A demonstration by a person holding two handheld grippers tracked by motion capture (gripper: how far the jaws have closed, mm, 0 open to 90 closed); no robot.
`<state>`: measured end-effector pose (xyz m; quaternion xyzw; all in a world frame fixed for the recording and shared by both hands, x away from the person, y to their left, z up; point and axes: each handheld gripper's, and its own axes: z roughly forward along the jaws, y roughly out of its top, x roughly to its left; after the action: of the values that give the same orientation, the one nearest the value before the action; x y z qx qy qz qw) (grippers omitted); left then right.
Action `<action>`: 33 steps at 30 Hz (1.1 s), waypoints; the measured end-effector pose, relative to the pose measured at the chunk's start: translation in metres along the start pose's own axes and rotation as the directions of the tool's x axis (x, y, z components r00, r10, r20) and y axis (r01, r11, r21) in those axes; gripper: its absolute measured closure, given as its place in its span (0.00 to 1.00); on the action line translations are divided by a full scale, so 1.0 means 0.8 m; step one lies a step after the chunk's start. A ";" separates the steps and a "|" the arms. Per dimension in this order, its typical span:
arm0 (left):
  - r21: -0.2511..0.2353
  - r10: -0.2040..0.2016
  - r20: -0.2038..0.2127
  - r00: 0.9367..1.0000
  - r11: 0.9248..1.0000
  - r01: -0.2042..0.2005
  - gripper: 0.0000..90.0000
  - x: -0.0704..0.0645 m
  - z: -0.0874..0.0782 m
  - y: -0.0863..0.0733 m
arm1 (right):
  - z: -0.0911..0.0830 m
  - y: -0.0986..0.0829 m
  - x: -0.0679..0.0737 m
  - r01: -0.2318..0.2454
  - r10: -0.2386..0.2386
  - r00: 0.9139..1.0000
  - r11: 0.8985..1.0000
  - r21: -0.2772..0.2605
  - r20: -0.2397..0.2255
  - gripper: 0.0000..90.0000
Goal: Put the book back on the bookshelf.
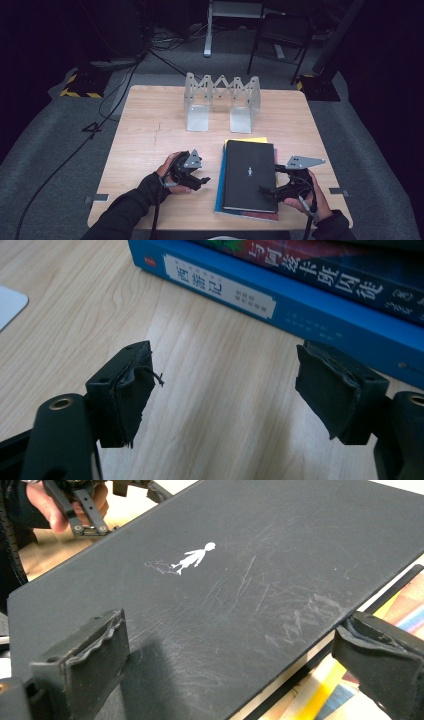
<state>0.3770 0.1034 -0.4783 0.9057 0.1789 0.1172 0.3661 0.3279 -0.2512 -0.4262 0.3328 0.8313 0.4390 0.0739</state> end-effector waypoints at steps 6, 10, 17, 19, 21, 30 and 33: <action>-0.005 -0.001 -0.013 1.000 1.000 0.001 0.30 0.003 0.011 0.014 | 0.006 0.005 0.000 0.009 -0.009 1.000 1.000 0.009 -0.010 0.02; -0.001 0.019 -0.018 1.000 1.000 -0.019 0.33 0.003 0.019 0.022 | 0.010 0.010 -0.001 0.026 -0.025 0.999 1.000 0.016 -0.027 0.02; -0.014 0.002 -0.026 1.000 1.000 -0.002 0.33 0.009 0.030 0.031 | 0.012 0.011 -0.001 0.033 -0.032 0.999 0.999 0.018 -0.035 0.02; -0.024 0.004 -0.026 1.000 1.000 -0.004 0.33 0.011 0.033 0.035 | 0.012 0.012 -0.001 0.037 -0.036 0.999 0.999 0.019 -0.035 0.02; -0.030 -0.001 -0.028 1.000 1.000 0.000 0.33 0.013 0.034 0.036 | 0.012 0.012 -0.001 0.038 -0.037 0.999 0.999 0.020 -0.034 0.02; -0.072 -0.038 -0.023 0.999 0.997 0.036 0.33 0.029 0.050 0.048 | 0.013 0.014 -0.002 0.061 -0.060 0.997 0.998 0.012 -0.040 0.03; -0.072 -0.037 -0.010 0.999 0.997 0.036 0.34 0.030 0.052 0.048 | 0.013 0.014 -0.002 0.070 -0.069 0.997 0.998 0.008 -0.041 0.03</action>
<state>0.4221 0.0618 -0.4783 0.8878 0.1931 0.1222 0.3995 0.3390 -0.2406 -0.4237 0.2951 0.8456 0.4391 0.0708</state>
